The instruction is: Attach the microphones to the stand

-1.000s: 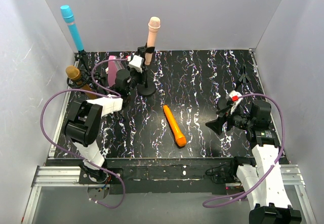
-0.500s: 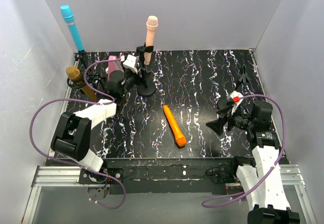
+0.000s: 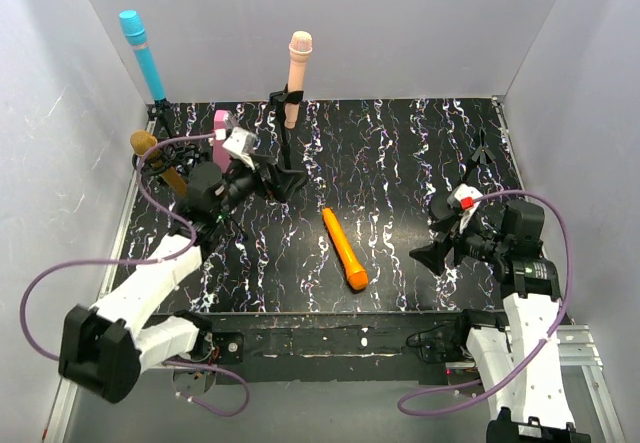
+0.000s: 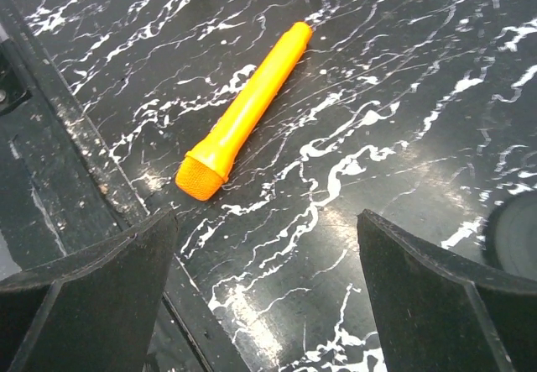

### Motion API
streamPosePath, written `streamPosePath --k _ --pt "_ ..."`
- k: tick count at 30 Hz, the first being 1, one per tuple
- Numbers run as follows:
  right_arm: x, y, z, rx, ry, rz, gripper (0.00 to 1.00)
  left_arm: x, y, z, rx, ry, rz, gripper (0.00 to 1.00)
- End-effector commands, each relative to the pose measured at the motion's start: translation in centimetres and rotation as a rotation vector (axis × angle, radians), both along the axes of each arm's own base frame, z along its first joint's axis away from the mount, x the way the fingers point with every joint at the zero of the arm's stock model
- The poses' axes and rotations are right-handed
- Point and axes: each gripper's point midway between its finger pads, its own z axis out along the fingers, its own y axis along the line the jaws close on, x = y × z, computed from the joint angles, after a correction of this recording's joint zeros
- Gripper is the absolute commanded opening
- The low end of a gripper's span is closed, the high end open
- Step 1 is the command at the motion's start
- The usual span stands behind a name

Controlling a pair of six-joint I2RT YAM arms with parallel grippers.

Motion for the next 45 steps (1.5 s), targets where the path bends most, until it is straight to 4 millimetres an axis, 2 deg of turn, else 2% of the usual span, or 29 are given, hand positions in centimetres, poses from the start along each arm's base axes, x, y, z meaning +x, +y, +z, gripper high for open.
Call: streamPosePath --k 1,3,6,7,11,13,15,20,25,27,32,36,39,45 --pt "1.2 -2.0 3.0 -0.063 -0.003 -0.163 0.94 -4.6 0.8 0.6 -0.05 0.111 -0.041 0.98" --pt "3.8 -5.1 4.3 -0.049 0.045 -0.473 0.94 -6.1 1.4 0.8 -0.081 0.137 -0.033 0.98" --pt "5.3 -8.7 6.1 -0.016 0.07 -0.77 0.95 -8.0 2.2 1.2 -0.138 0.172 -0.013 0.98" --pt "5.5 -9.6 6.6 0.0 0.077 -0.839 0.95 -8.5 2.6 1.1 -0.154 0.201 0.005 0.98" --pt "5.9 -12.5 6.3 -0.002 0.103 -1.028 0.95 -10.1 4.0 1.1 -0.182 0.259 0.062 0.98" --pt "6.4 -14.6 6.2 -0.043 0.053 -1.121 0.96 -10.7 4.4 1.3 -0.185 0.255 0.07 0.98" --pt "7.3 -15.7 6.5 -0.086 -0.024 -1.142 0.98 -11.0 5.0 1.2 -0.205 0.271 0.103 0.98" --pt "9.4 -15.2 8.6 -0.096 -0.153 -1.059 0.98 -11.8 5.1 1.2 -0.191 0.266 0.088 0.98" --pt "11.5 -14.2 9.6 -0.072 -0.125 -0.994 0.96 -12.3 4.6 1.0 -0.177 0.256 0.045 0.98" --pt "12.0 -13.4 10.3 -0.068 -0.111 -0.938 0.96 -12.4 4.5 0.8 -0.175 0.254 0.034 0.98" --pt "12.4 -11.4 13.7 -0.032 -0.139 -0.818 0.94 -12.6 4.2 0.4 -0.166 0.255 0.009 0.98" --pt "13.1 -11.6 15.0 0.014 -0.105 -0.862 0.93 -12.4 4.1 0.3 -0.164 0.252 0.007 0.98" --pt "14.3 -11.9 15.3 0.02 -0.086 -0.876 0.92 -12.2 3.9 0.3 -0.164 0.245 -0.003 0.98" --pt "17.1 -11.9 14.5 -0.009 -0.005 -0.845 0.82 -12.0 3.3 0.1 -0.147 0.265 -0.028 0.98"
